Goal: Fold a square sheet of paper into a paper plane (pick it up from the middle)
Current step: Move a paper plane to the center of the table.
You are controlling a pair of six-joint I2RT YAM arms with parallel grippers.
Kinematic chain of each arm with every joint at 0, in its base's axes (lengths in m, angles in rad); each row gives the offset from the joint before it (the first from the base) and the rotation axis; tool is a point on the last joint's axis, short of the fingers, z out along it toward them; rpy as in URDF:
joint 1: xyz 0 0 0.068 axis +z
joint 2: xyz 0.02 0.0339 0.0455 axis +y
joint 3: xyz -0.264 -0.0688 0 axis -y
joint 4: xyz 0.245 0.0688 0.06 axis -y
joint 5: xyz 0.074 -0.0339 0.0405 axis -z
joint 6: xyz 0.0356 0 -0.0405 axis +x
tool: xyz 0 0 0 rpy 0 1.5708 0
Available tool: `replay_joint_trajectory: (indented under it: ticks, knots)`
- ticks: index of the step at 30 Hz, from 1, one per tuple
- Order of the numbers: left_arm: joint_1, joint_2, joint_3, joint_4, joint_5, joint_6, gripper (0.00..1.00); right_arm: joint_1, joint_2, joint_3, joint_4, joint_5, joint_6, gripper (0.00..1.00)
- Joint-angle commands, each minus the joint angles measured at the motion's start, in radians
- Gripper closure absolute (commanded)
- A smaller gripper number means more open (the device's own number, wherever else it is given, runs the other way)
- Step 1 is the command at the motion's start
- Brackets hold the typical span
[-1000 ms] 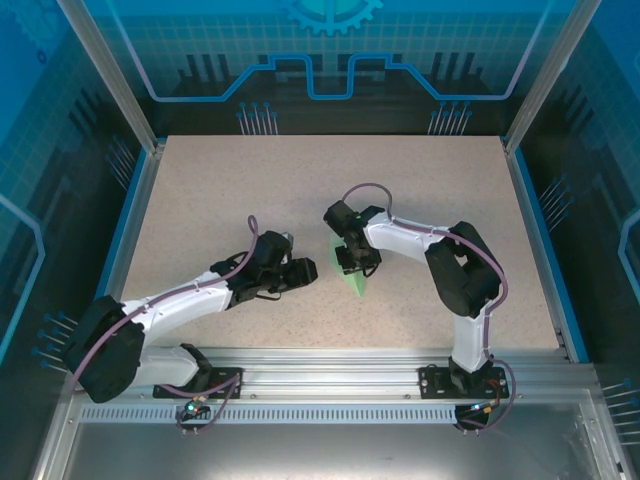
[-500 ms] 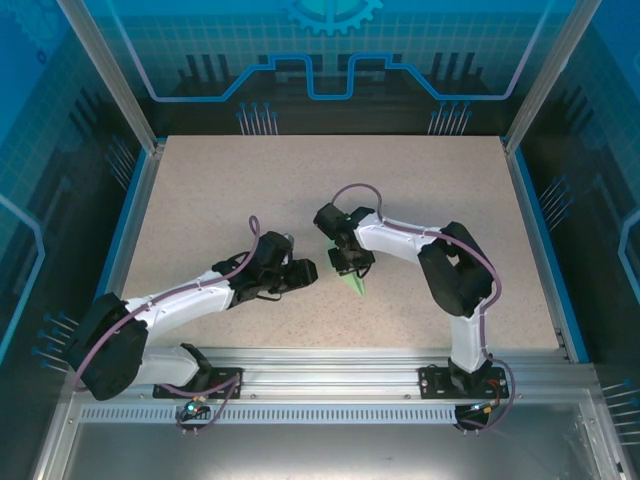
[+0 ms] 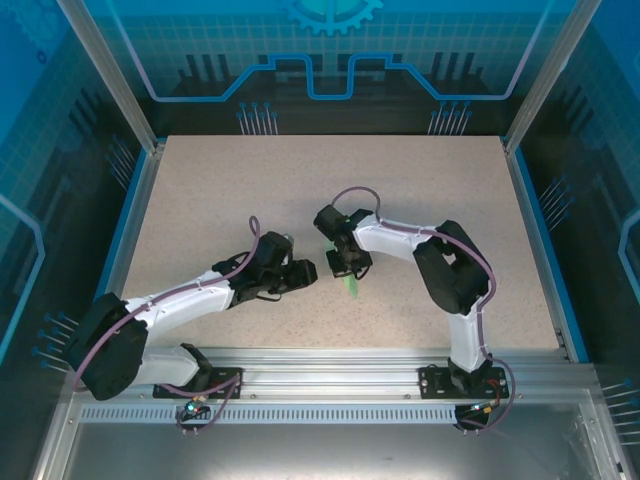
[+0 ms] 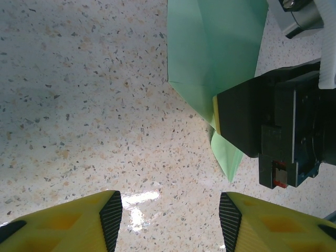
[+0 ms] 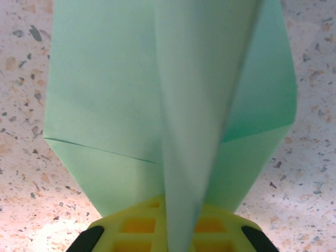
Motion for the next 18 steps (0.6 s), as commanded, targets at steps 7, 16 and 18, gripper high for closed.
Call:
replay_joint_trajectory:
  ticks: [7, 16, 18]
  knots:
    - [-0.005, 0.010, 0.038, -0.038, 0.013, 0.002, 0.44, -0.032, -0.030, -0.063, 0.016, -0.009, 0.003, 0.82]
    - [-0.005, 0.026, 0.048, -0.037, 0.016, 0.002, 0.44, -0.015, -0.054, -0.002, -0.069, 0.039, -0.014, 0.82]
    - [-0.005, 0.029, 0.050, -0.038, 0.017, 0.003, 0.44, -0.012, -0.036, -0.004, -0.070, 0.048, -0.015, 0.85]
